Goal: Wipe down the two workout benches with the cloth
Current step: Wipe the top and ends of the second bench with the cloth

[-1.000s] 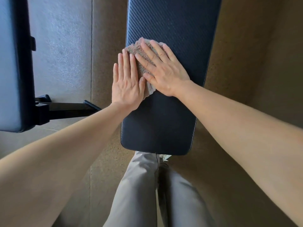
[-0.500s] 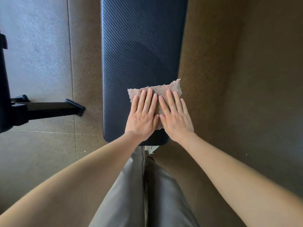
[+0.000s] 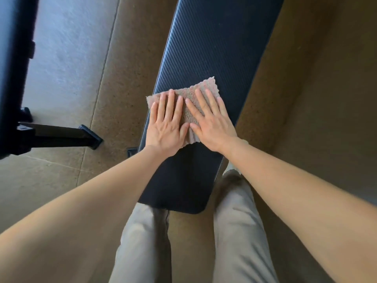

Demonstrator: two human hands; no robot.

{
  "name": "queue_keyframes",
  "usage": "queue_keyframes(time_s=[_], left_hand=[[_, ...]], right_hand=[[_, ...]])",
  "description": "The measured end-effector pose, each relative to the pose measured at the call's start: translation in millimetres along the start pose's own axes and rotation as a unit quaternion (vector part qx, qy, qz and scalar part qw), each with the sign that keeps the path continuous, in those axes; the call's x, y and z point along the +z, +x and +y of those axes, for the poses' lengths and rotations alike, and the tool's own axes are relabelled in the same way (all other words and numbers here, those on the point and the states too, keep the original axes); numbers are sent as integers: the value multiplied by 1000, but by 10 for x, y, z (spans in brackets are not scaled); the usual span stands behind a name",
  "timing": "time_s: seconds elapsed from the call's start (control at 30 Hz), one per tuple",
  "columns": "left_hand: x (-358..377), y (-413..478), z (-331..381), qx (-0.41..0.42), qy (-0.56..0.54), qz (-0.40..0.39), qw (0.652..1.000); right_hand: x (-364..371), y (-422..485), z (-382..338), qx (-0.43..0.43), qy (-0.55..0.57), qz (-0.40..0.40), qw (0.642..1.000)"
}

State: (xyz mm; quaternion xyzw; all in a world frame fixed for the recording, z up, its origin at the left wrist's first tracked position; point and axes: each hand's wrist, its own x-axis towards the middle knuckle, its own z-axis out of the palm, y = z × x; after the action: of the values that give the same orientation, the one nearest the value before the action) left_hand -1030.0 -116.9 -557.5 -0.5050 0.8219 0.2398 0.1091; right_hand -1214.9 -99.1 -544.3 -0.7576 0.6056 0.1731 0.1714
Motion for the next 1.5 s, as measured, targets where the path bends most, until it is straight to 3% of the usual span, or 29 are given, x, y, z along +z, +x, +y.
queue_keyframes(time_s=[0.37,0.5,1.13,1.27,1.5], left_hand=[[-387,1019,-2,-180,-51,57,981],[-323,1053,281,-241,-67,77,965],[366,409,1795,-295,-127,40,946],[400,402,1779,-301,-135,51,943],[114,890,1552,-309,-138,86,937]], right_hand=[[-662,1460,706,-193,-72,35,978],[-588,1393,824,-192,-61,46,978],[-144,119,1479,-227,-104,-112,962],[-180,218,1556,-261,-128,-115,950],[-499,915,1743,-292,-154,-48,943]])
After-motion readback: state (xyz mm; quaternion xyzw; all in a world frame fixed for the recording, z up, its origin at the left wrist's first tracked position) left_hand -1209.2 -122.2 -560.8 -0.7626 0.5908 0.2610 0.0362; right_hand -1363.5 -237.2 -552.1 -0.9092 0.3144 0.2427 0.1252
